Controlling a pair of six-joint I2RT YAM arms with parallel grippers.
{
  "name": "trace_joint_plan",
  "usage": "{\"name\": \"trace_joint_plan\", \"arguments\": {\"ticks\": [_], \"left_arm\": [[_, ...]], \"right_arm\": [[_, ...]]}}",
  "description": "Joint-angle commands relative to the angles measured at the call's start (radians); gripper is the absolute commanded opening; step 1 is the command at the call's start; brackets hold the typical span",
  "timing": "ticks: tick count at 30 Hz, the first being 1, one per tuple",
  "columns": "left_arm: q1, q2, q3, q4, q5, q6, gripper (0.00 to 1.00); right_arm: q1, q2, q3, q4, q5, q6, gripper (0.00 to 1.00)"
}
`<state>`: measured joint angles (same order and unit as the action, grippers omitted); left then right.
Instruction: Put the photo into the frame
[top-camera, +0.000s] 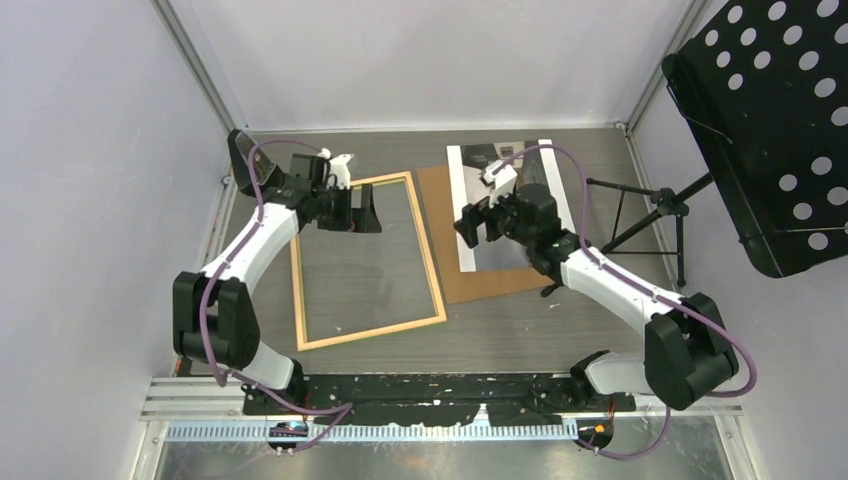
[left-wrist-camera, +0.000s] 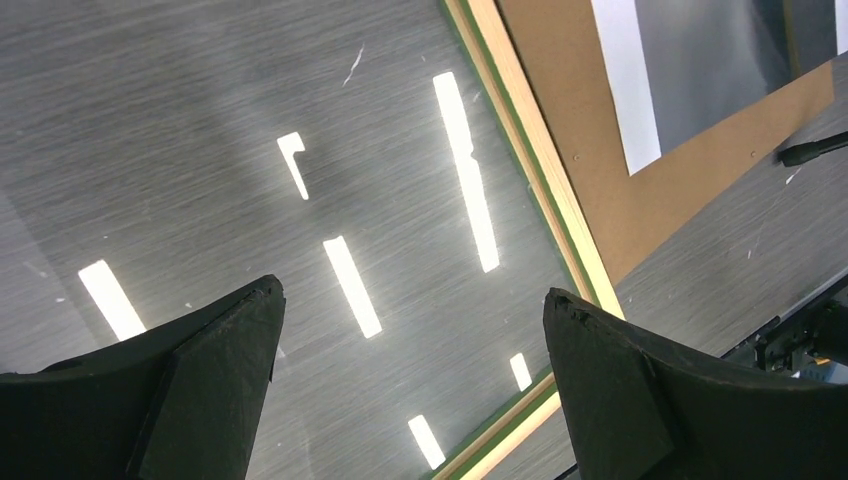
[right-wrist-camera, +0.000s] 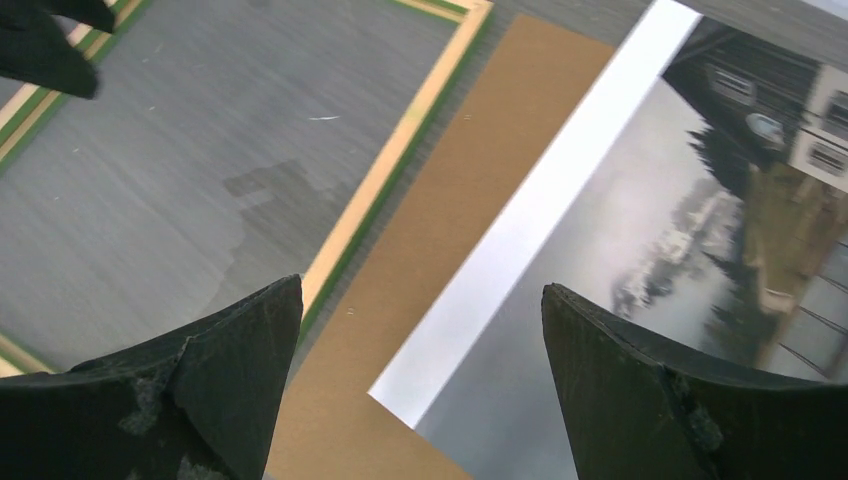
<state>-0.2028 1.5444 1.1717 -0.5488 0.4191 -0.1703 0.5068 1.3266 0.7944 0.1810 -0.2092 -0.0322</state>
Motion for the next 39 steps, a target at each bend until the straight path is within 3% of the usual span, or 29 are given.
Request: {"name": "trace_joint_plan", "arguments": {"ticks": [1, 18, 39], "left_arm": [[-0.003, -0.097, -0.02, 0.046, -0.018, 0.053, 1.0], [-0.002, -0.343, -0.142, 0.157, 0.019, 0.141, 1.0], [-0.003, -0.395, -0.187, 0.182, 0.019, 0.13, 0.99]], "right_arm": [[-0.056, -0.073, 0.046, -0.022, 0.03, 0.0, 0.95], [-0.248, -0.154, 0.097, -0.106, 0.189, -0.028, 0.96], [-0.369, 0.14, 0.314, -0.272, 0.296, 0.005, 0.96]]}}
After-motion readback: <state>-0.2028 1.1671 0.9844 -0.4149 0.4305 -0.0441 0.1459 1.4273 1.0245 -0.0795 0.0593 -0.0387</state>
